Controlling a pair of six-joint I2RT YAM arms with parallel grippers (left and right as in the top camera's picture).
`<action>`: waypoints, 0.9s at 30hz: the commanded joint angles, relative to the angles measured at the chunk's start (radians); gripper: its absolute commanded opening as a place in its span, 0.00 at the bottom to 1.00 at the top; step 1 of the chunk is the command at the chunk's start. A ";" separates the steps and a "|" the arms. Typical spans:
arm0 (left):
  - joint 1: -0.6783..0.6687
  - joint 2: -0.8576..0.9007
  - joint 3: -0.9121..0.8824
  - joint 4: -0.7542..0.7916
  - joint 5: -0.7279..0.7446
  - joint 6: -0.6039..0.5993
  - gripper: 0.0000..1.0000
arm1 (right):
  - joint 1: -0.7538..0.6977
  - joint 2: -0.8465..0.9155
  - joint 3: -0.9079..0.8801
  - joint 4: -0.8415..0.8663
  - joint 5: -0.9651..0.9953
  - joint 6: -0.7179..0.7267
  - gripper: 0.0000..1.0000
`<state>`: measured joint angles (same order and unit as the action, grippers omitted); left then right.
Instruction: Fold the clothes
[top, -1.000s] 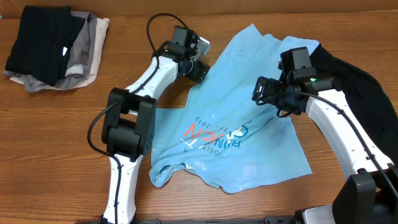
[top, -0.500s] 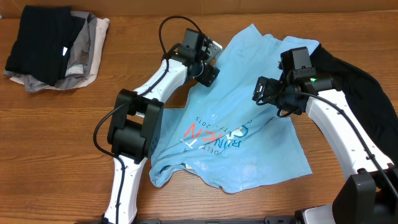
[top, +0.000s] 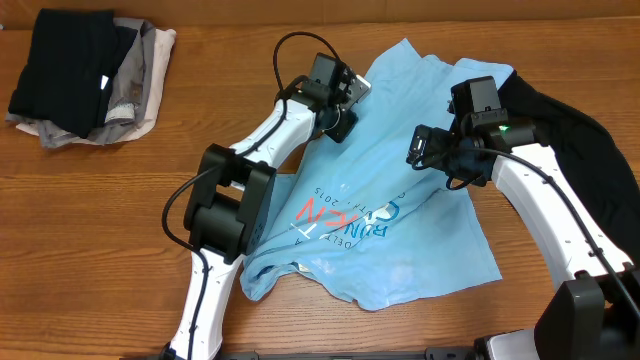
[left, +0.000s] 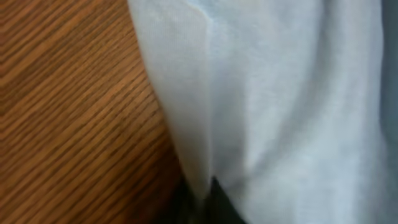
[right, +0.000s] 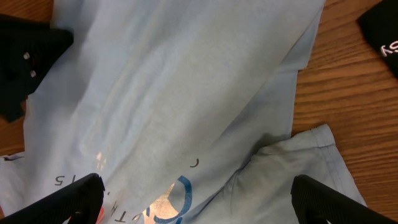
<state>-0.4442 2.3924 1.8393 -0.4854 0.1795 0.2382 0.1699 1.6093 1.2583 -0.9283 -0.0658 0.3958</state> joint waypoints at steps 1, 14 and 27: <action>0.008 0.048 0.003 -0.025 -0.149 -0.077 0.04 | -0.002 -0.029 0.010 0.002 0.013 -0.003 1.00; 0.186 0.048 0.050 -0.210 -0.335 -0.161 0.04 | -0.002 -0.029 0.010 0.011 0.014 -0.003 1.00; 0.466 0.048 0.056 -0.422 -0.484 -0.235 0.21 | -0.002 -0.014 0.010 0.044 0.043 -0.003 1.00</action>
<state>-0.0418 2.3905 1.9270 -0.8654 -0.2539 0.0437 0.1699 1.6093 1.2583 -0.8944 -0.0467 0.3950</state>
